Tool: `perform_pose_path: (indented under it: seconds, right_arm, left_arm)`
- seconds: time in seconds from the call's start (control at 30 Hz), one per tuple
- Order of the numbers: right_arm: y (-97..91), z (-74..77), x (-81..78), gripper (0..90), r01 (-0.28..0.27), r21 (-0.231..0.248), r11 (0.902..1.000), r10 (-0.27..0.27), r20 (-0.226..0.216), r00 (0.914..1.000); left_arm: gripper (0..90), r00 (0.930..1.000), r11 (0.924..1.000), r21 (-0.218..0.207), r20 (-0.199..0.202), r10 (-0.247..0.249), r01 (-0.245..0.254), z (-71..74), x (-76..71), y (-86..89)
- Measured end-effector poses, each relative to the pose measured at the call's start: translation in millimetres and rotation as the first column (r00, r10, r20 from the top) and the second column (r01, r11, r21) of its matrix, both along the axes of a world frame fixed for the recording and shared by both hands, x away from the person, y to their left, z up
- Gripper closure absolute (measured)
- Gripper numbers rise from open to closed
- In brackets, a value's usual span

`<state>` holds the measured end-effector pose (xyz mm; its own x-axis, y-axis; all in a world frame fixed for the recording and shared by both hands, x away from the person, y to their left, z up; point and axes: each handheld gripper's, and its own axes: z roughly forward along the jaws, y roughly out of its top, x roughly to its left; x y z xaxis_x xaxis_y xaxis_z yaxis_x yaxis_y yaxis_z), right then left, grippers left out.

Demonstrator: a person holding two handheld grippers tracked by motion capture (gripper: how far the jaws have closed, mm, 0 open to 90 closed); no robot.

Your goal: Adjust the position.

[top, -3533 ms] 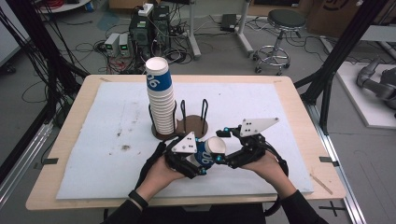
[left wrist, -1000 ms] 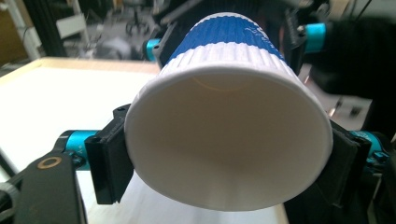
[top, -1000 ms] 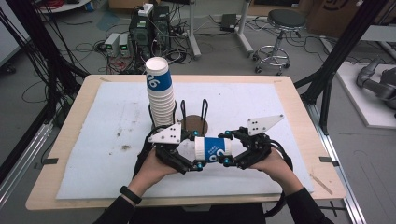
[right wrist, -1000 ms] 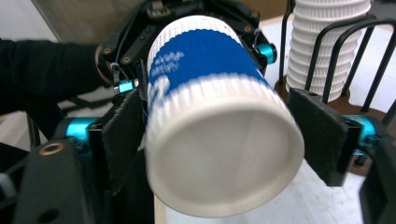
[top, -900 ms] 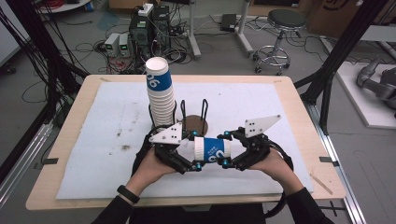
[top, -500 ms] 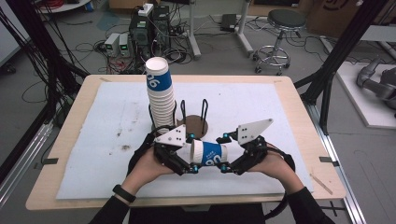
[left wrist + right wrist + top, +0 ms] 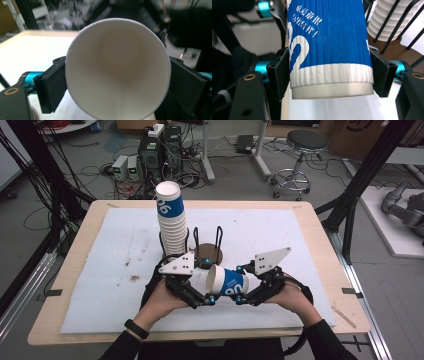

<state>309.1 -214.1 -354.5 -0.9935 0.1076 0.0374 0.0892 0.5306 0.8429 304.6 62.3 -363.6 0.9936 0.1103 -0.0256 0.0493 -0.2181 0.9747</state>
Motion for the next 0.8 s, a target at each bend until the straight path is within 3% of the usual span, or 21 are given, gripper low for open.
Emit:
perform_pose_path:
  seconds: [0.03,0.13,0.33,0.43,0.53,0.7,0.8]
  right_arm:
    - [-2.2,-1.1,0.7,28.8,-0.002,0.038,0.9993,0.003,-0.023,0.9997]
    - [-3.0,-2.1,0.8,28.8,-0.001,0.071,0.9975,0.004,-0.039,0.9992]
    - [-0.5,-3.9,-0.1,29.0,-0.01,0.077,0.997,0.012,-0.036,0.9993]
    - [0.7,-4.9,-1.0,28.2,-0.004,0.06,0.9982,0.007,-0.044,0.999]
    - [2.4,-5.1,-0.9,20.9,0.015,0.0,0.9999,-0.015,-0.008,0.9999]
    - [6.5,2.3,-4.5,20.7,0.014,-0.075,0.9971,-0.01,0.053,0.9985]
    - [12.9,-1.1,-6.6,20.8,0.011,-0.122,0.9925,-0.002,0.069,0.9976]
  left_arm:
    - [10.4,0.9999,0.9998,-0.022,-0.014,-0.001,0.0,-0.4,0.4,0.1]
    - [10.1,0.9992,0.9988,-0.049,-0.038,0.008,-0.01,-1.3,1.9,-1.2]
    - [18.3,0.9987,0.9993,-0.037,-0.049,-0.012,0.01,-0.5,3.2,-0.6]
    - [18.9,0.9987,0.9999,0.006,-0.049,-0.015,0.015,1.2,3.4,-1.1]
    - [20.0,0.9996,0.9972,0.074,-0.027,-0.01,0.012,4.1,2.4,-2.6]
    - [20.6,0.9996,0.9828,0.184,0.015,-0.024,0.02,12.8,1.0,-5.6]
    - [20.8,0.9987,0.9695,0.244,0.036,-0.035,0.025,16.7,-0.7,-10.0]
